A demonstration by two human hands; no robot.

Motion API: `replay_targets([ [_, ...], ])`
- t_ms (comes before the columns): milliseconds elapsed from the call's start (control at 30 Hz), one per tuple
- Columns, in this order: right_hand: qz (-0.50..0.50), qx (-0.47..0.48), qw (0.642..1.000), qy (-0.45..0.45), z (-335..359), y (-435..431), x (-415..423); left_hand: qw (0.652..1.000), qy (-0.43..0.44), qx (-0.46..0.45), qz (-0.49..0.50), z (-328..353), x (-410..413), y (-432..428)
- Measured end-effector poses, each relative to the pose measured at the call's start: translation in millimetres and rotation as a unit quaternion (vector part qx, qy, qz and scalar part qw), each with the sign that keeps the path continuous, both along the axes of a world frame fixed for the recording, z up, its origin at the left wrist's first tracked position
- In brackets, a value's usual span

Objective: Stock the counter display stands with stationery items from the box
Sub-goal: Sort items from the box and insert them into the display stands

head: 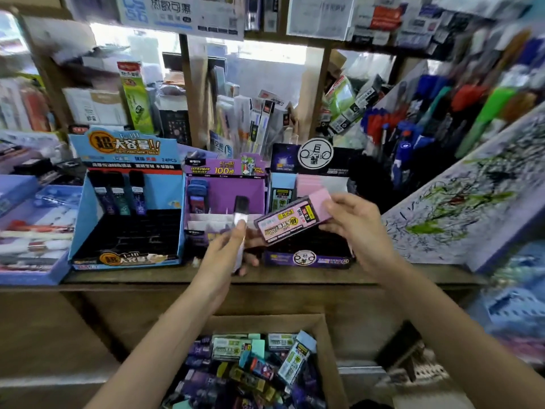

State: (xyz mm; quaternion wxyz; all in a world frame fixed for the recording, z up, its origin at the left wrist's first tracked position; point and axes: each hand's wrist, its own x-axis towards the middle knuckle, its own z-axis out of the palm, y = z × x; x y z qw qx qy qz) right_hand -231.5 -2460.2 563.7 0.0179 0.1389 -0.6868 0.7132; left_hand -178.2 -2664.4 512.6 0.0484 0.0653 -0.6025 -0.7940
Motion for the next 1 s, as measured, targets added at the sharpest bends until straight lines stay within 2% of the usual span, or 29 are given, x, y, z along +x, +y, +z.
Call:
replay_targets([
  [133, -0.057, 0.148, 0.980, 0.118, 22, 25, -31, 0.999, 0.016, -0.022, -0.023, -3, -4, 5],
  [200, -0.093, 0.268, 0.940, 0.189, 29, 31, -46, 0.999, 0.024, -0.032, -0.020, -6, -5, 5],
  [267, -0.095, 0.338, 0.907, 0.232, 31, 31, -56, 0.999, 0.022, -0.016, -0.026, -8, -4, 4],
  [367, -0.060, 0.387, 0.887, 0.246, 27, 24, -62, 1.000, 0.004, 0.009, -0.028, -11, -1, 0],
  [567, -0.010, 0.446, 0.853, 0.271, 27, 11, -64, 0.999, 0.002, -0.038, -0.003, -12, 0, -2],
  [767, -0.020, 0.446, 0.867, 0.221, 14, 9, -66, 0.997, 0.021, -0.069, 0.001, -9, 5, -3],
  [800, -0.032, 0.452, 0.860, 0.236, 10, 8, -65, 0.997, 0.022, -0.069, 0.001, -8, 6, -3],
  [900, -0.084, 0.493, 0.805, 0.321, 7, 4, -65, 0.997, 0.018, -0.070, 0.005, -7, 7, -4],
  [1000, -0.114, 0.554, 0.751, 0.341, 14, -3, -64, 0.997, 0.031, -0.070, 0.007, -6, 9, -8],
])
